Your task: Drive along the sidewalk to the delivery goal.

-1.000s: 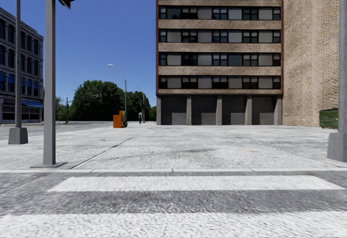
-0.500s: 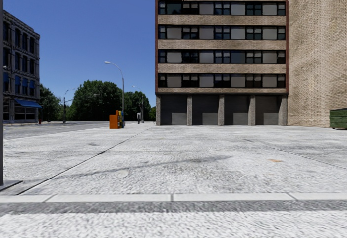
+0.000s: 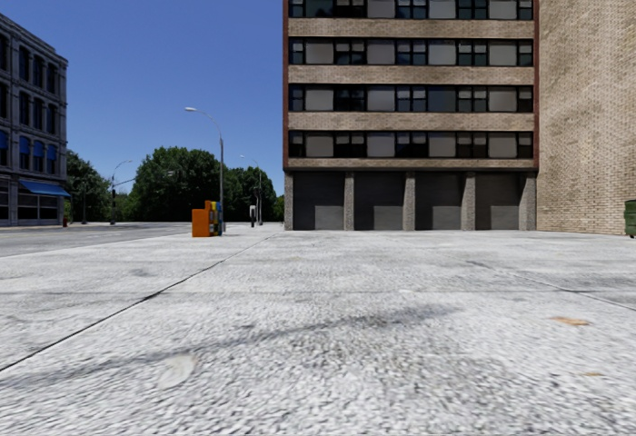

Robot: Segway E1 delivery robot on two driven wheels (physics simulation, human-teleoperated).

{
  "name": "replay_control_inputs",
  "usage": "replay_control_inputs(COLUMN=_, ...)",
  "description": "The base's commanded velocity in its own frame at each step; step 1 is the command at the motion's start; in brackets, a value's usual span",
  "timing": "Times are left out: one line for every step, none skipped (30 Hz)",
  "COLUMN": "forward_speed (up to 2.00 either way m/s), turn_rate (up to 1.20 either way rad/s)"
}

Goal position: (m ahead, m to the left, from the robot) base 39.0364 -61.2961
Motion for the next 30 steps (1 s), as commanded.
replay_control_inputs(forward_speed=1.85, turn_rate=0.0)
replay_control_inputs(forward_speed=1.87, turn_rate=0.0)
replay_control_inputs(forward_speed=1.89, turn_rate=0.0)
replay_control_inputs(forward_speed=1.89, turn_rate=0.0)
replay_control_inputs(forward_speed=1.94, turn_rate=0.0)
replay_control_inputs(forward_speed=2.0, turn_rate=0.0)
replay_control_inputs(forward_speed=2.0, turn_rate=0.0)
replay_control_inputs(forward_speed=2.0, turn_rate=0.0)
replay_control_inputs(forward_speed=2.0, turn_rate=0.0)
replay_control_inputs(forward_speed=2.0, turn_rate=0.0)
replay_control_inputs(forward_speed=2.0, turn_rate=0.0)
replay_control_inputs(forward_speed=2.0, turn_rate=0.0)
replay_control_inputs(forward_speed=2.0, turn_rate=0.0)
replay_control_inputs(forward_speed=2.0, turn_rate=0.0)
replay_control_inputs(forward_speed=2.0, turn_rate=0.0)
replay_control_inputs(forward_speed=2.0, turn_rate=0.0)
replay_control_inputs(forward_speed=2.0, turn_rate=0.0)
replay_control_inputs(forward_speed=1.99, turn_rate=0.0)
replay_control_inputs(forward_speed=1.98, turn_rate=0.0)
replay_control_inputs(forward_speed=1.98, turn_rate=0.0)
replay_control_inputs(forward_speed=1.98, turn_rate=0.0)
replay_control_inputs(forward_speed=1.98, turn_rate=0.0)
replay_control_inputs(forward_speed=1.98, turn_rate=0.0)
replay_control_inputs(forward_speed=1.98, turn_rate=0.0)
replay_control_inputs(forward_speed=1.98, turn_rate=0.0)
replay_control_inputs(forward_speed=1.98, turn_rate=0.0)
replay_control_inputs(forward_speed=1.98, turn_rate=0.0)
replay_control_inputs(forward_speed=1.98, turn_rate=0.0)
replay_control_inputs(forward_speed=1.98, turn_rate=0.0)
replay_control_inputs(forward_speed=1.98, turn_rate=0.0)
